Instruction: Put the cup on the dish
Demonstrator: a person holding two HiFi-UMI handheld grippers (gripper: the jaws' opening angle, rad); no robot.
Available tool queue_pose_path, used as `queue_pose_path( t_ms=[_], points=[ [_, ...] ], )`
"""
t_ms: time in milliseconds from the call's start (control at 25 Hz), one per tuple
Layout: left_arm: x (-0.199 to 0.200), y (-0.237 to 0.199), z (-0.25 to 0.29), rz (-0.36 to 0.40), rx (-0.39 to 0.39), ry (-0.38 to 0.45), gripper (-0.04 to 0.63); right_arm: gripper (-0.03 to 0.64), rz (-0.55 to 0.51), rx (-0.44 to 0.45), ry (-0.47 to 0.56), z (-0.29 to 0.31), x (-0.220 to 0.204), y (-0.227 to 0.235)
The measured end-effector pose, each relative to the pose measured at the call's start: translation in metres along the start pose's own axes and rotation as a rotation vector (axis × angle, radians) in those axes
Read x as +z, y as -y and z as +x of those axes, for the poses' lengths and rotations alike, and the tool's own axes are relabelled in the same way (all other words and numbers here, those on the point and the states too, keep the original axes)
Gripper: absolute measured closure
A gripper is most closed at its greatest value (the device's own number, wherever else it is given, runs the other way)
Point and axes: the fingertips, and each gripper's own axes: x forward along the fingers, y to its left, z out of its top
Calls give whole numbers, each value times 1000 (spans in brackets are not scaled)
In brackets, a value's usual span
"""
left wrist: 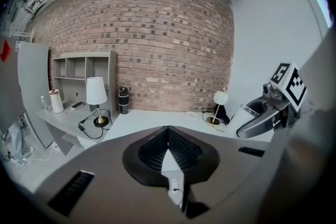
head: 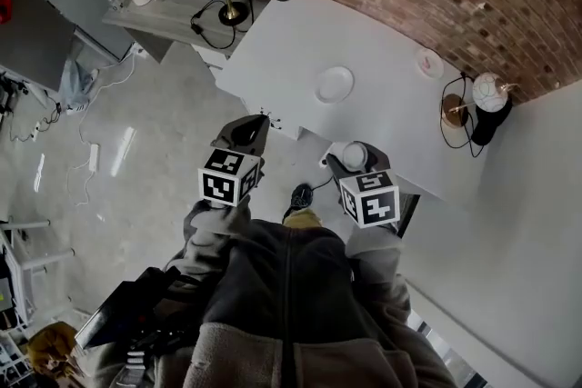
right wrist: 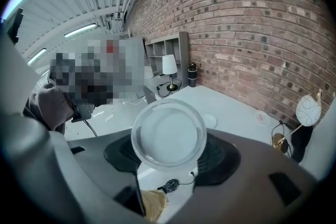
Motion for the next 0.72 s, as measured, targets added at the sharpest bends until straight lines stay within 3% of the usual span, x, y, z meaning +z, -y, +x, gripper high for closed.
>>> queue_pose_path(
  t_ms=[280,720],
  points=[
    [18,-11,54,-6,39,-46,591,359,5,38,-7,29,17,46],
    [-14,-22,114,-37,11,-141,589,359,4,43,-48,100,20,86]
  ],
)
